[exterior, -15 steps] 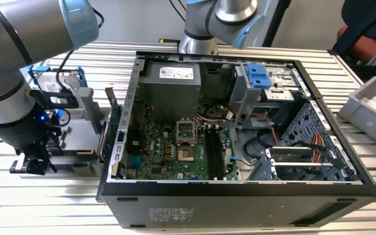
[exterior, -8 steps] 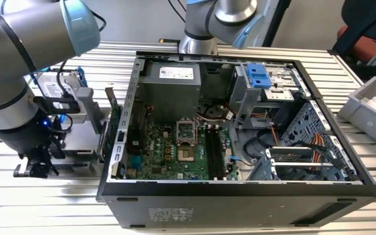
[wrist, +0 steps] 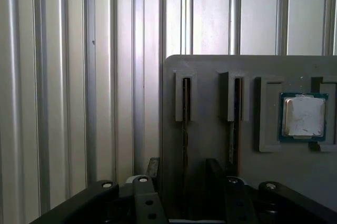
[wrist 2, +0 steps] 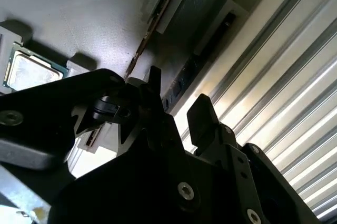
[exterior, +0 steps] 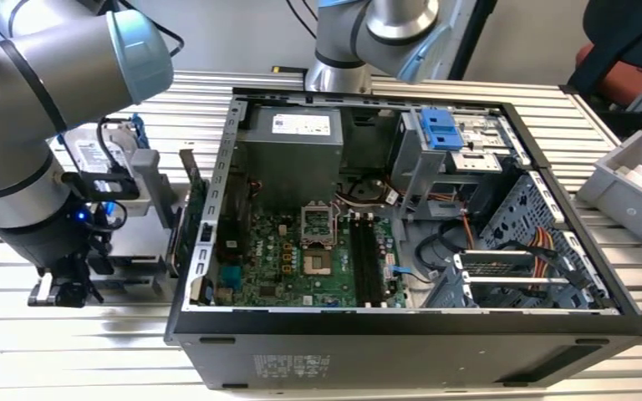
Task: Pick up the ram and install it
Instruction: 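Pick up the ram and move it above insertion slot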
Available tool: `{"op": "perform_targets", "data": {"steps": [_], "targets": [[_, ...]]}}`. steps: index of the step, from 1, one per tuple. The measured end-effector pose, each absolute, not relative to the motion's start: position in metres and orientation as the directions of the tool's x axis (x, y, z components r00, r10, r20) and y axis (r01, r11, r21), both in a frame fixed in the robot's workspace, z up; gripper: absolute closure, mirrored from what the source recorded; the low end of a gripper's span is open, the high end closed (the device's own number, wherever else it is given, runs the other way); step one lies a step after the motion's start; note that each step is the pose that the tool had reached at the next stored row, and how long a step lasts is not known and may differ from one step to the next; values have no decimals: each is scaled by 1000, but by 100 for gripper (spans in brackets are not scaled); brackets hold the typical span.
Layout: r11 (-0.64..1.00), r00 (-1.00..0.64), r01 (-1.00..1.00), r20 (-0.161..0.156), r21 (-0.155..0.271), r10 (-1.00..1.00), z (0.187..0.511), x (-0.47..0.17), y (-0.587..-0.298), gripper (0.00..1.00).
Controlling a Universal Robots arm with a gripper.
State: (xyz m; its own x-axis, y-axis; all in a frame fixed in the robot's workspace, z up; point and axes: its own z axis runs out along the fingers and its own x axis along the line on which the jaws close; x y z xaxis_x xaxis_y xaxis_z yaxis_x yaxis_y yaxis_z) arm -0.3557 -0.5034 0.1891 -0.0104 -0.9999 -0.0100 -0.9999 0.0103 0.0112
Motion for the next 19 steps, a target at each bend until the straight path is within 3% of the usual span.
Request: {"op": "perform_targets", "data": {"steps": [4, 5, 19], "targets": [[10, -10, -1000, -10, 10, -1000, 189, -356, -503, 0], [10, -10, -1000, -10, 9, -1000, 189, -356, -503, 100], [10, -10, -1000, -10, 5, -1000, 189, -356, -503, 100]]}}
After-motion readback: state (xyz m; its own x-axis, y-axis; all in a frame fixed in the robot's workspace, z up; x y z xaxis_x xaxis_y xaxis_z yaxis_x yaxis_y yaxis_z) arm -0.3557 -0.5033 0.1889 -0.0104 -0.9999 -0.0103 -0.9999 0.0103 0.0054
